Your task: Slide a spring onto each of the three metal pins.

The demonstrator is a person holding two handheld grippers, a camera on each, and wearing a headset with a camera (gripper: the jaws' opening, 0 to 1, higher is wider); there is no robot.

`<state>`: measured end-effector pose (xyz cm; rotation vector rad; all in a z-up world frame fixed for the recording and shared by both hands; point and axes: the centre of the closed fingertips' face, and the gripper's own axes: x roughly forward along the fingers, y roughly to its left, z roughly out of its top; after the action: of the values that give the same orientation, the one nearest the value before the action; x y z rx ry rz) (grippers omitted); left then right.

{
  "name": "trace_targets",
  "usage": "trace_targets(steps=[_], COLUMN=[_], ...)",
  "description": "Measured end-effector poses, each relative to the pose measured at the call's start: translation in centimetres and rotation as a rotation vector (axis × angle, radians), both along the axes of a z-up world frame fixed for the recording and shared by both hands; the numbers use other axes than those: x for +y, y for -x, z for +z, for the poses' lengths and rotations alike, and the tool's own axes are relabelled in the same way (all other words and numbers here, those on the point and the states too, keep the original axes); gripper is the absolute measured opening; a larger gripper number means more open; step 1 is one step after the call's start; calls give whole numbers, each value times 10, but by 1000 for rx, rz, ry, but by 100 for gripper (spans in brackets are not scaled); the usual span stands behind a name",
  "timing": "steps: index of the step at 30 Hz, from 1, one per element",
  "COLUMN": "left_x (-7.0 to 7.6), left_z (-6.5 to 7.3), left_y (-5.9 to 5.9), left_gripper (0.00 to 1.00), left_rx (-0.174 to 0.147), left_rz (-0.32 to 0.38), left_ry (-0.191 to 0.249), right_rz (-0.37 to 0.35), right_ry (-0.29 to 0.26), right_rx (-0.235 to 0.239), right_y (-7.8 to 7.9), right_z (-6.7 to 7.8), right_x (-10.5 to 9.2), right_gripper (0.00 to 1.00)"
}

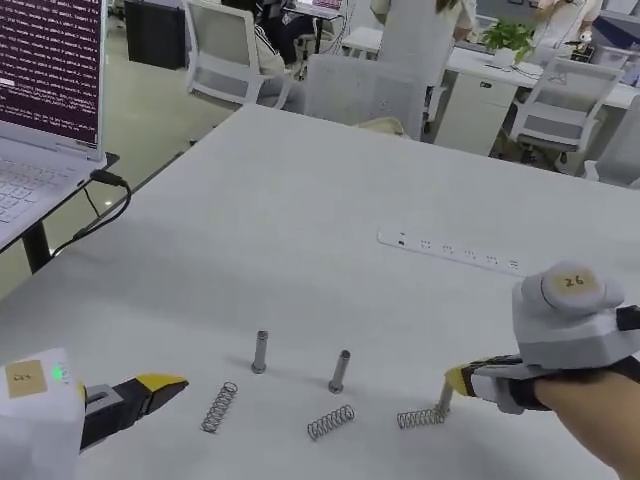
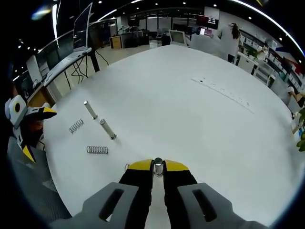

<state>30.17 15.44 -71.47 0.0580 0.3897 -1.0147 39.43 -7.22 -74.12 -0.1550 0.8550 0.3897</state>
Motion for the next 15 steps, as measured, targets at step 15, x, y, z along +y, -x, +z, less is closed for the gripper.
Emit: trace_targets(steps=[15], left_x=[-3], left_z=[1], left_y=[1], left_gripper=[85], left_rx=[-1], left_rz=[-8], left_ry=[1], right_rz=[41], right_ry=[51], right_rx=[-14], right_y=[5], right_z=[-1], right_x=[-1], right_gripper=[6])
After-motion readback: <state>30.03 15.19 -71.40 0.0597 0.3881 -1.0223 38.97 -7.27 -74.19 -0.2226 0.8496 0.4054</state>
